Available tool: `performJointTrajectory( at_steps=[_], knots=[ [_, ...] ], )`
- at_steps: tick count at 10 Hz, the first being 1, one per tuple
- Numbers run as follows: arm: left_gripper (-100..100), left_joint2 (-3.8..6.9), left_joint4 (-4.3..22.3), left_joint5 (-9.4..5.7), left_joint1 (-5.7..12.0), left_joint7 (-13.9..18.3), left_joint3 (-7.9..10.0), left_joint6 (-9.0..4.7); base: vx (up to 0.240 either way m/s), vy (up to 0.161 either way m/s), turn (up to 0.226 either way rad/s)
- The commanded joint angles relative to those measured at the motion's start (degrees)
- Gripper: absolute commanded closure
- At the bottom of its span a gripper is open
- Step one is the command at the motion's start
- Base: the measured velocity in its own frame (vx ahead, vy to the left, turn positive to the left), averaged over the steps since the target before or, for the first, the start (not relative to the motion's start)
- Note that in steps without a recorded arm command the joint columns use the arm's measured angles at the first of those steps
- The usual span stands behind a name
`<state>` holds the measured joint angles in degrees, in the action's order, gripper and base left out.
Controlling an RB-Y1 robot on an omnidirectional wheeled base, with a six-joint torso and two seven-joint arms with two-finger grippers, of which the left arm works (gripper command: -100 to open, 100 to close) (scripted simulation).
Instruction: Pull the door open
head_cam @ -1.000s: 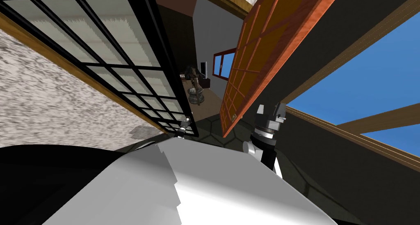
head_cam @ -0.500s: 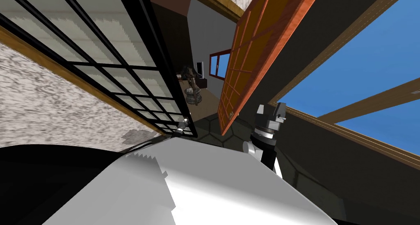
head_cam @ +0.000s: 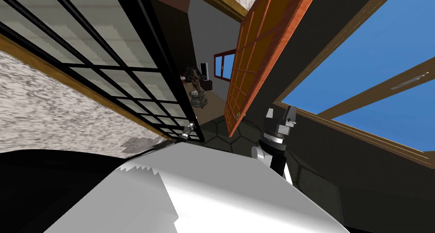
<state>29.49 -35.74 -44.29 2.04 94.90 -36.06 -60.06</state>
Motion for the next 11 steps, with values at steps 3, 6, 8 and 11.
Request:
performJointTrajectory(
  at_steps=[3,6,8,11],
  knots=[
    [100,2.07,0.1,0.95,-1.78,2.88,-3.22,-3.18,-0.216,0.052,-0.097],
    [100,2.23,1.38,1.4,-1.86,4.11,-4.35,-4.4,-0.144,0.028,-0.038],
    [100,3.0,1.72,1.9,-2.72,5.21,-5.64,-6.13,-0.154,0.062,-0.142],
    [100,4.18,2.26,2.56,-3.58,6.74,-7.28,-8.72,-0.208,0.085,-0.15]
  ],
)
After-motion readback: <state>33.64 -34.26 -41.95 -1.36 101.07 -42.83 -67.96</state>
